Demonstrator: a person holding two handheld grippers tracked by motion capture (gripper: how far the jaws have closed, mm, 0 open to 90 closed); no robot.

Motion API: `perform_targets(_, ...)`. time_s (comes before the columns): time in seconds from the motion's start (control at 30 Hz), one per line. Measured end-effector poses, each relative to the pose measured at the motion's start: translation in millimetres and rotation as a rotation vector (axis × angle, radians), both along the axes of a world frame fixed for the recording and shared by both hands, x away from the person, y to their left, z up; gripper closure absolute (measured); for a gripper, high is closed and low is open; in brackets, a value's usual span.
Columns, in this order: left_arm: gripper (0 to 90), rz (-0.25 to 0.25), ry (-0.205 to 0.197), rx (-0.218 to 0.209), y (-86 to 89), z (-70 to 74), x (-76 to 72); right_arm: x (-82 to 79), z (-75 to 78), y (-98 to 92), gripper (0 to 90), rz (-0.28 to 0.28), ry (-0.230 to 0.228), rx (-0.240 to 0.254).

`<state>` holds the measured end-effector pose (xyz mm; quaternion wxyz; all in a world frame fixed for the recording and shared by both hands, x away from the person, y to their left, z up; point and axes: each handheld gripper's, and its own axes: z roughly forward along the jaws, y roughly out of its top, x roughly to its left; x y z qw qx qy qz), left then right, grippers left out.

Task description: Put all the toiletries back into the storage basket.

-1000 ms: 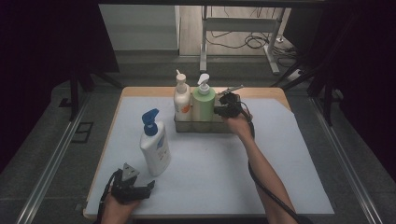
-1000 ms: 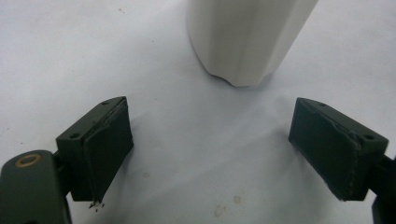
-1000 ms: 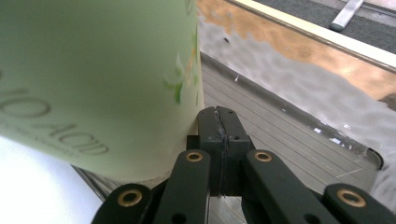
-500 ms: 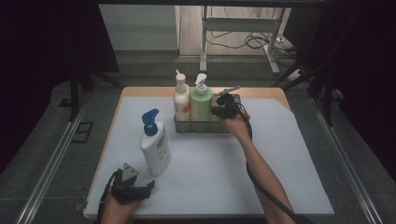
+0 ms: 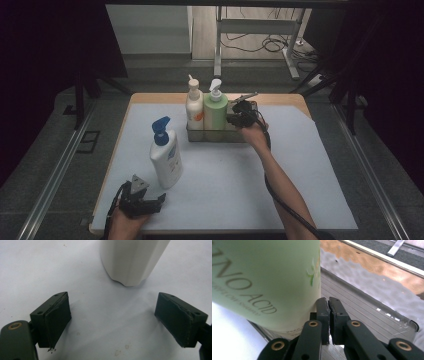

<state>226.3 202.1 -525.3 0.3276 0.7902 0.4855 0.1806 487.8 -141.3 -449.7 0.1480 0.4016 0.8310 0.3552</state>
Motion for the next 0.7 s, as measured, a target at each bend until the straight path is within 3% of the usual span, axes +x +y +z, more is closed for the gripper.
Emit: perform_targets(0.7,12.9,0.0,0.0,0.002,0.1,0.1,-0.1,-24.0,24.2,-10.9,68.4,0.048,-0.037,0.008)
